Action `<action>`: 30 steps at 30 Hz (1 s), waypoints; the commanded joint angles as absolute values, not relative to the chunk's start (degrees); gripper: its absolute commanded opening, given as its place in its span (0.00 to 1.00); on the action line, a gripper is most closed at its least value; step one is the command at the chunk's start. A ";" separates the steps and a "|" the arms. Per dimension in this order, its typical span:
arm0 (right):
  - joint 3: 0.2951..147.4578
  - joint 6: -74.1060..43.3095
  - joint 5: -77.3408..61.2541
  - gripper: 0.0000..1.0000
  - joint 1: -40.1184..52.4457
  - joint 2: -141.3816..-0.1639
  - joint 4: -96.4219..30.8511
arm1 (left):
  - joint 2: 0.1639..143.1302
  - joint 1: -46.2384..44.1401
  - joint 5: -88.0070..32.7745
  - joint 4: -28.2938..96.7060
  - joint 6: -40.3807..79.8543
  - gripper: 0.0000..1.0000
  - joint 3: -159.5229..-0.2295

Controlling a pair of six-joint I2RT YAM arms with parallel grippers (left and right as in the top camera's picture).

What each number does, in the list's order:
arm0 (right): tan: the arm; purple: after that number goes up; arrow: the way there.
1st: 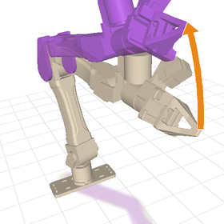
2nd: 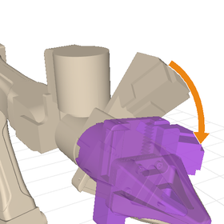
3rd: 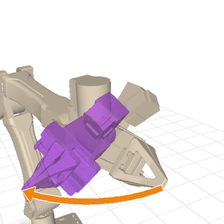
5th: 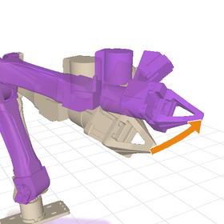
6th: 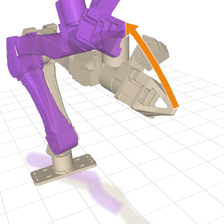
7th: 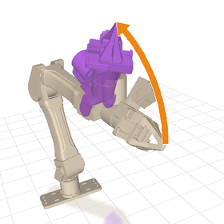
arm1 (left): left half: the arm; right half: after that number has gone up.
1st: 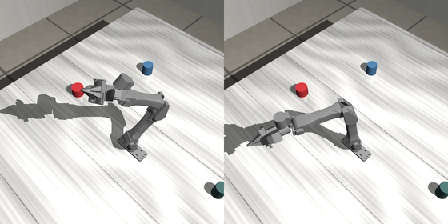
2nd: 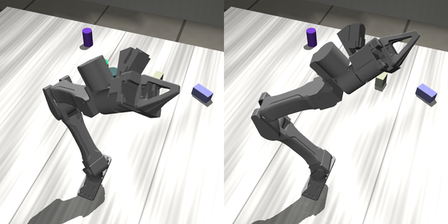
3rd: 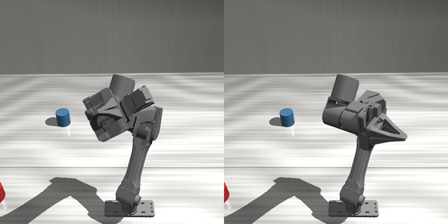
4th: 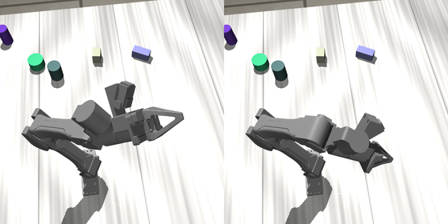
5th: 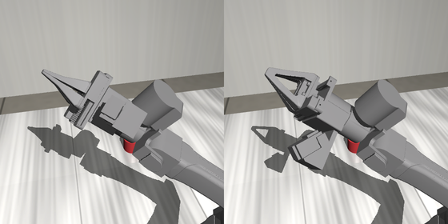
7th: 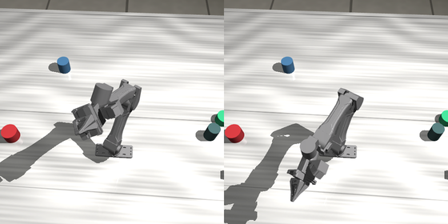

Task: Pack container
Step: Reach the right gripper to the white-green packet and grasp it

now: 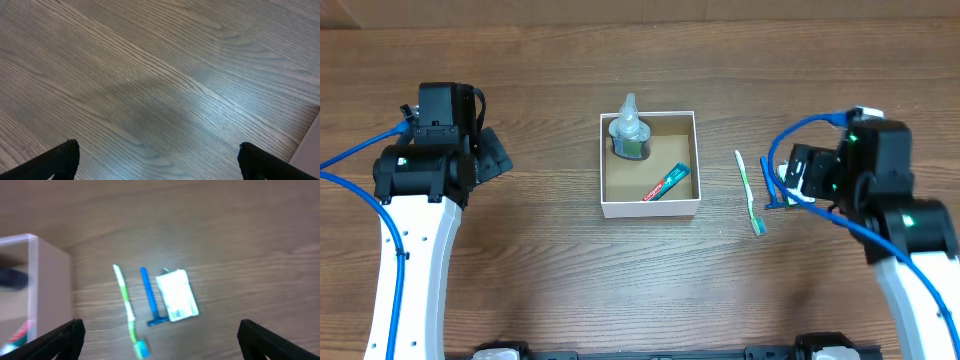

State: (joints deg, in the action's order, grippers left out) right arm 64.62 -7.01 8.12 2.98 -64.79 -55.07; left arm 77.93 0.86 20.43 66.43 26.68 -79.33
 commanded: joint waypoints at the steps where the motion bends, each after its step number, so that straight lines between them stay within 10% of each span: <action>1: 66.24 -5.50 14.94 1.00 2.85 -69.95 -54.81 | 77.93 1.08 21.37 66.37 27.24 1.00 -79.99; 30: 62.98 -0.99 5.74 1.00 -3.42 -102.15 -43.64 | 77.93 1.08 21.37 66.37 27.24 1.00 -79.99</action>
State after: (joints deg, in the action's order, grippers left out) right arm 63.46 -1.28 11.97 -2.63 -101.86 -45.08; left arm 77.93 0.86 20.43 66.43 26.68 -79.33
